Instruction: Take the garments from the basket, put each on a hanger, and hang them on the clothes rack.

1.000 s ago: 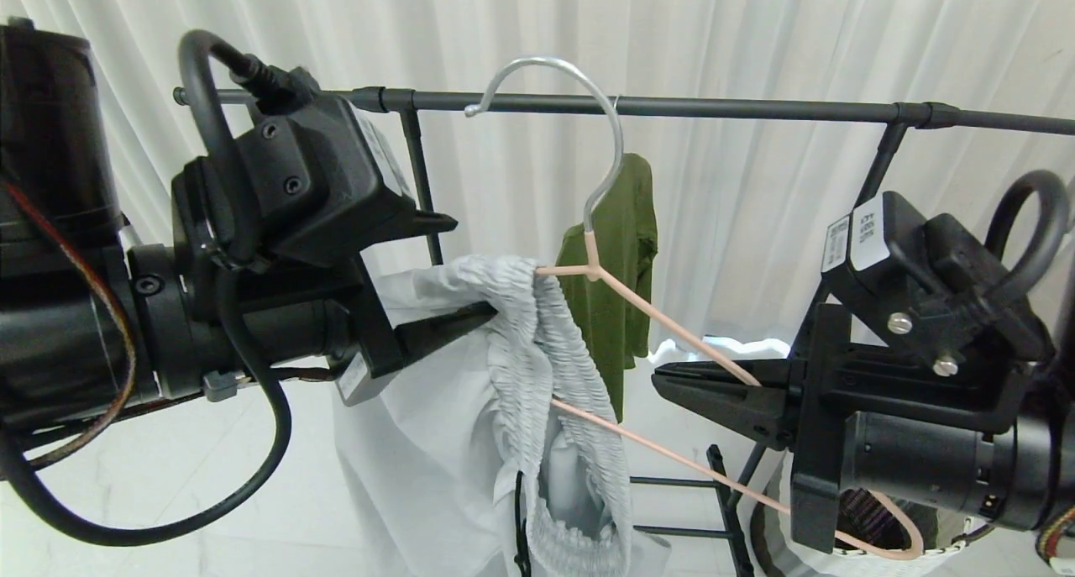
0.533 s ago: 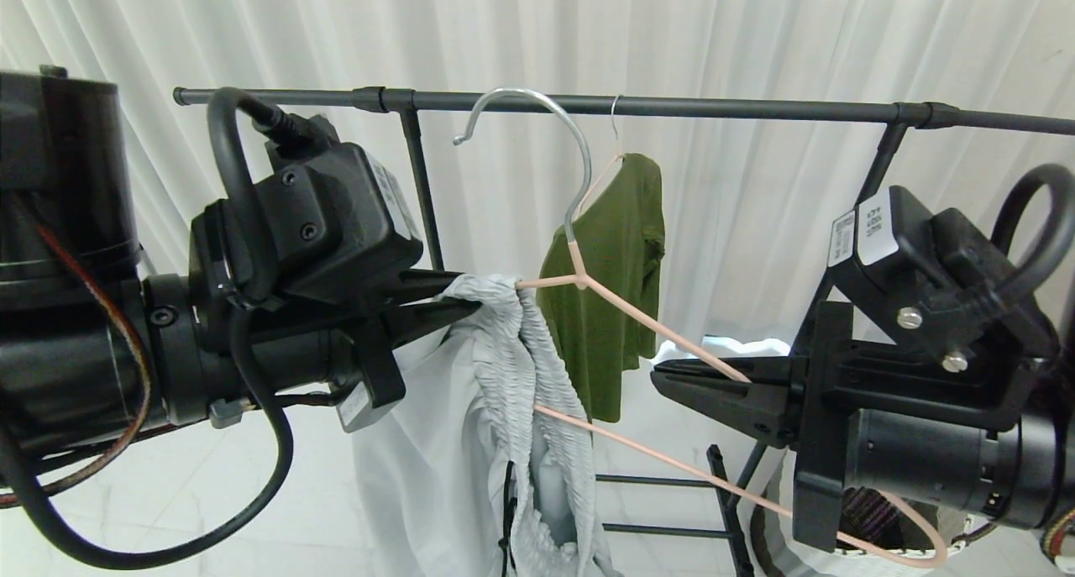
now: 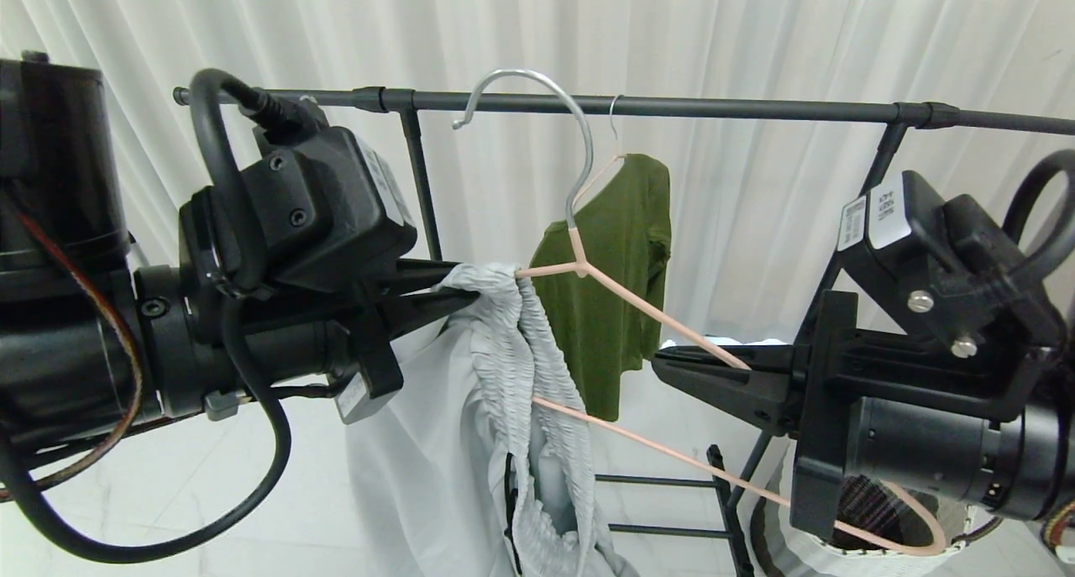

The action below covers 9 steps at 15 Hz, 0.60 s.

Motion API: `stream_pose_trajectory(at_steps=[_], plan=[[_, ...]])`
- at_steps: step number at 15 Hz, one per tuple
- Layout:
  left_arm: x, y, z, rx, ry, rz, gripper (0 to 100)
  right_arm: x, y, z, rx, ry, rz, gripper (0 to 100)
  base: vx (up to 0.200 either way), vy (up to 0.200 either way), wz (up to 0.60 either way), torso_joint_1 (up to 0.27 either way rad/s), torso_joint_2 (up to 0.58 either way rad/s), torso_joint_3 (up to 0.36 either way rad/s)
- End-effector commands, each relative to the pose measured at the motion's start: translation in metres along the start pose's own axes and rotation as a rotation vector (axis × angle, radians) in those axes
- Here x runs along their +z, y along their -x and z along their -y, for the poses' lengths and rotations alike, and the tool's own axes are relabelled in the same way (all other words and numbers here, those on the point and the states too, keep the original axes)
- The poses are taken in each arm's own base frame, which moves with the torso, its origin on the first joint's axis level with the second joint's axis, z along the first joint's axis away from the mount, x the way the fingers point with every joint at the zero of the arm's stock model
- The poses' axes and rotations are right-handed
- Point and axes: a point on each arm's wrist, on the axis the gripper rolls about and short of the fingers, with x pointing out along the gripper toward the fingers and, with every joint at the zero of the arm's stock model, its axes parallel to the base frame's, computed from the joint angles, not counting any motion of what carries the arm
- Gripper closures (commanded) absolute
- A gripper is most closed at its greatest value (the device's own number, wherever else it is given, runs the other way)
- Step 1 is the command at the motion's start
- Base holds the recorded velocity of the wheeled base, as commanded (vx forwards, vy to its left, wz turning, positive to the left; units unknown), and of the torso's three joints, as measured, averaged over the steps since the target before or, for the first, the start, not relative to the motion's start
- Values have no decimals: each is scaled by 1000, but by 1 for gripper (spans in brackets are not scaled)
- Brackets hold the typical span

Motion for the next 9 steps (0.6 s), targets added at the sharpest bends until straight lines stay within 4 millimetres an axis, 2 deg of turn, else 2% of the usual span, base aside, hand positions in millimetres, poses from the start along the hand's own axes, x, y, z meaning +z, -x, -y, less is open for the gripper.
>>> stream_pose_trajectory(at_steps=[1, 7, 8, 9], plan=[[1, 0, -1, 12, -3, 11, 100, 0, -1, 0, 0, 2, 3, 100, 0, 0, 0, 0, 0, 0], [0, 0, -1, 22, -11, 10, 100, 0, -2, 0, 0, 25, 3, 100, 0, 0, 0, 0, 0, 0], [1, 1, -1, 24, -14, 15, 0, 1, -2, 0, 0, 25, 6, 100, 0, 0, 0, 0, 0, 0], [2, 1, -2, 29, -14, 14, 0, 2, -3, 0, -1, 31, 9, 100, 0, 0, 0, 0, 0, 0]])
